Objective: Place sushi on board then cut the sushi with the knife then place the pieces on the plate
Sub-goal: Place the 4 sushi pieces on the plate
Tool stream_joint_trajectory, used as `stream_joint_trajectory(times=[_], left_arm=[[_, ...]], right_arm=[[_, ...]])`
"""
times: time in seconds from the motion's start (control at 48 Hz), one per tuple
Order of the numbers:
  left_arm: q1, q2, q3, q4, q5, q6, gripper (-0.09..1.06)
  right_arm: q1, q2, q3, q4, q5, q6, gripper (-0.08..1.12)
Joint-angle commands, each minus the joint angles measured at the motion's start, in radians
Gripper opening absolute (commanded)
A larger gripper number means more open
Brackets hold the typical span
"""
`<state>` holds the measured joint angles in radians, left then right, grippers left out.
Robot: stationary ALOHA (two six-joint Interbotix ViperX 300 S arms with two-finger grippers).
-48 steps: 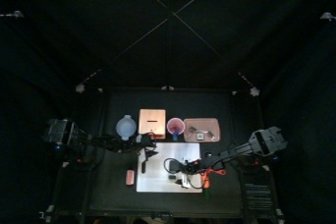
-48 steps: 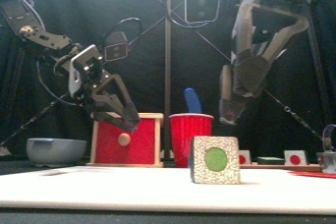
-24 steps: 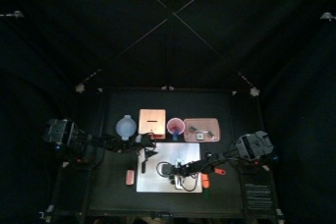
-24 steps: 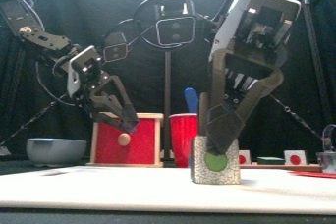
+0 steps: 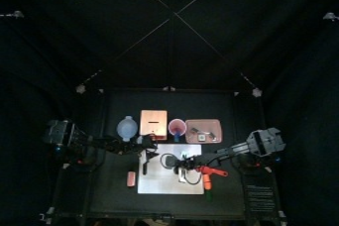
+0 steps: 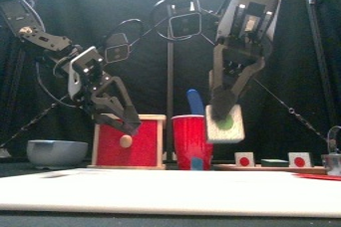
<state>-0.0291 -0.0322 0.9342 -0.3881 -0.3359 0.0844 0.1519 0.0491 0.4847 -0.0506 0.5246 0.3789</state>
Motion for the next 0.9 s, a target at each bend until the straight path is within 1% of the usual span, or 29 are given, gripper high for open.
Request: stream_joint_trajectory(times=[0.021, 0.229, 0.354, 0.5, 0.604, 0.75, 0.896], left_arm=[[0.000, -0.005, -0.011, 0.000, -0.005, 0.002, 0.79], [-0.002, -0.005, -0.012, 0.000, -0.005, 0.002, 0.79], [0.002, -0.005, -0.012, 0.002, -0.005, 0.002, 0.79], [0.006, -0.005, -0.012, 0.000, -0.005, 0.002, 0.79], [0.006, -0.005, -0.015, 0.000, -0.005, 0.002, 0.79], [0.006, -0.005, -0.017, 0.000, -0.005, 0.002, 0.79], [0.006, -0.005, -0.017, 0.000, -0.005, 0.000, 0.79]], right_arm=[[-0.072, -0.143, 0.051, -0.025, 0.043, -0.002, 0.60], [-0.245, -0.296, 0.193, -0.037, 0.067, -0.005, 0.60], [-0.365, -0.348, 0.258, -0.064, 0.064, -0.003, 0.60], [-0.492, -0.345, 0.282, -0.084, 0.054, -0.009, 0.60], [-0.566, -0.324, 0.293, -0.132, 0.054, -0.012, 0.60], [-0.627, -0.276, 0.314, -0.206, 0.052, -0.006, 0.60], [-0.658, -0.222, 0.324, -0.227, 0.046, -0.008, 0.61]])
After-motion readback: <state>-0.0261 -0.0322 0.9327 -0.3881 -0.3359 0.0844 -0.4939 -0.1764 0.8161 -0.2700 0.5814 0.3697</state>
